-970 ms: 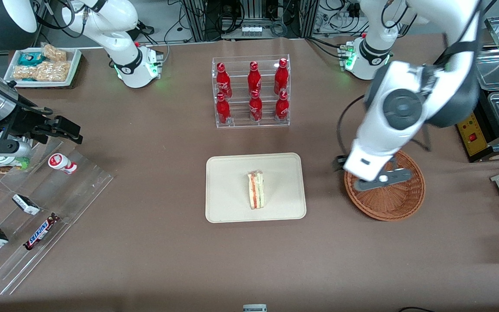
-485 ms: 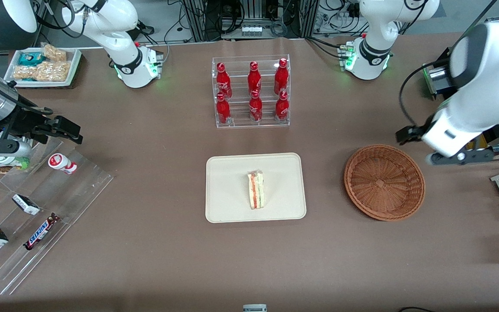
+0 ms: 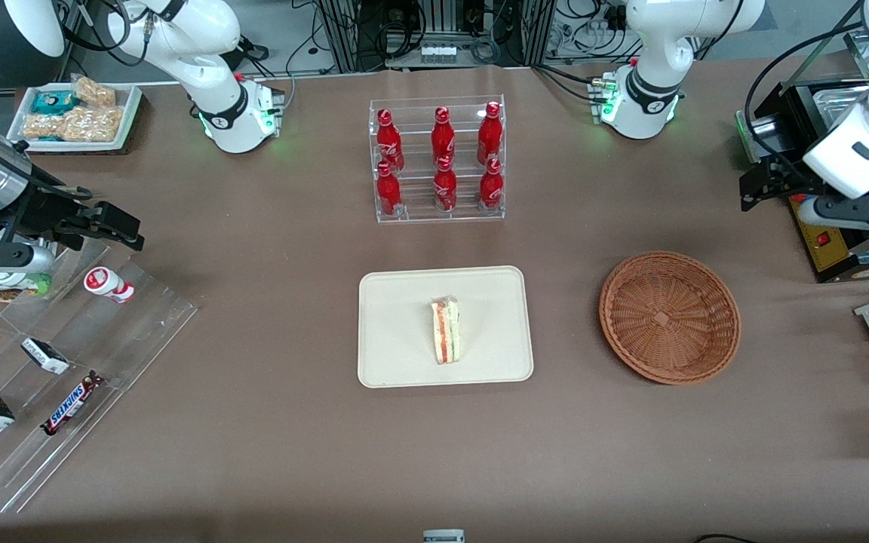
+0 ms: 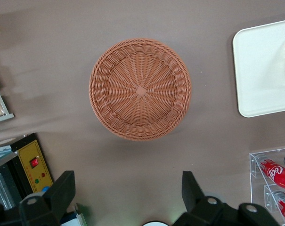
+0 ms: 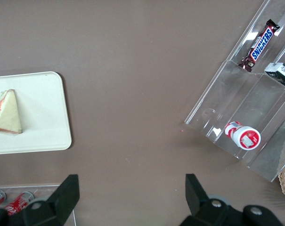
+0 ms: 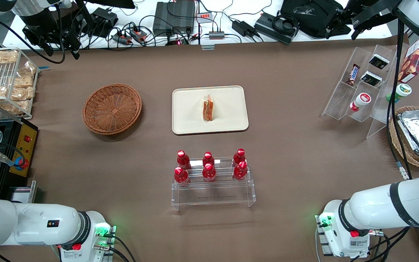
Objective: Place sandwich from basket to tray
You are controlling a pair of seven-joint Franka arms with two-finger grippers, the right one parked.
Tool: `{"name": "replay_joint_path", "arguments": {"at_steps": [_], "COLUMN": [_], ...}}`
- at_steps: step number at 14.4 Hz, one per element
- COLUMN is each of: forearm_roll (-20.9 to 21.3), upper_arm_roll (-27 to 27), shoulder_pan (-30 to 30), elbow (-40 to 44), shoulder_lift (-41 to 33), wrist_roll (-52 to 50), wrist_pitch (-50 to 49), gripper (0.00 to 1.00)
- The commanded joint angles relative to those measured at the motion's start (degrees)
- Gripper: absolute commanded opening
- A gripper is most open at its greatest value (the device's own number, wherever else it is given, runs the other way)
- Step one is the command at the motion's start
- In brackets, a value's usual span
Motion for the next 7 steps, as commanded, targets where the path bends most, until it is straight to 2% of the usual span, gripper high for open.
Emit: {"name": "replay_joint_path", "arguments": {"at_steps": [1, 7], "forearm_roll": [-1.2, -1.3], "upper_arm_roll": [-0.4, -0.4], "shoulder_pan": [0.8, 0.9], "elbow": [0.5, 0.2], "shoulder_lift": [0.4, 0.9], "wrist_roll": [1.6, 1.6], "wrist_pitch": [-0.9, -0.8], "gripper": [1.0, 1.0]}}
